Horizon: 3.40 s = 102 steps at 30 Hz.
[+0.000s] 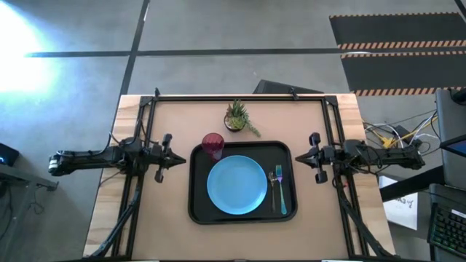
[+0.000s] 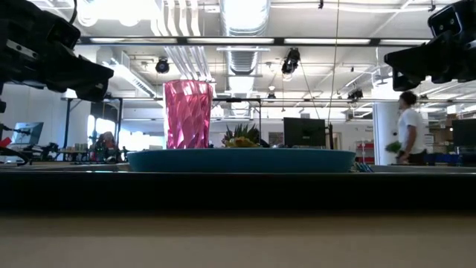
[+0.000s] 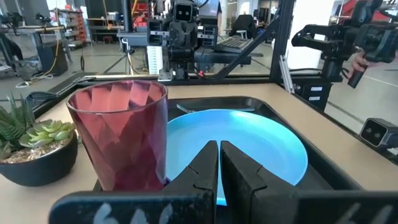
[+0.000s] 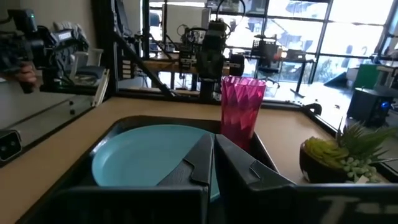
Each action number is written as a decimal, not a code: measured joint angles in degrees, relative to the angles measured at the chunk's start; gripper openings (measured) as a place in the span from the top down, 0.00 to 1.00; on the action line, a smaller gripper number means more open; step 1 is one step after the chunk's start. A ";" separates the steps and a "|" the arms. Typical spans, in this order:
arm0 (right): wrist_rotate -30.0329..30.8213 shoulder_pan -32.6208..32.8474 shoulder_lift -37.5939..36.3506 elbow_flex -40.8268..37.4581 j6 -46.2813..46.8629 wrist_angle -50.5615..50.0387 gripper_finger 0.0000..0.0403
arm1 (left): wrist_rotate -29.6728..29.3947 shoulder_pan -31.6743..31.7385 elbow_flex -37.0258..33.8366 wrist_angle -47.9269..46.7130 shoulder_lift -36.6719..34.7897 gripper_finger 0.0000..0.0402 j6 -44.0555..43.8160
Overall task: Pick and place plate/cup/fork/spoon on tray
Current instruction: Return to Home Position
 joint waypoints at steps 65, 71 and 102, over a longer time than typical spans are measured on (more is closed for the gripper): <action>-0.08 0.02 0.13 0.02 4.40 0.09 0.98 | 1.36 -0.02 -1.09 5.97 1.25 1.00 4.51; -0.08 0.02 0.13 0.04 4.40 0.10 0.98 | 1.73 -0.01 -1.09 5.68 -0.40 1.00 4.69; -0.06 0.02 0.13 0.04 4.39 0.09 0.98 | 4.13 0.00 -1.11 3.34 -0.86 1.00 4.30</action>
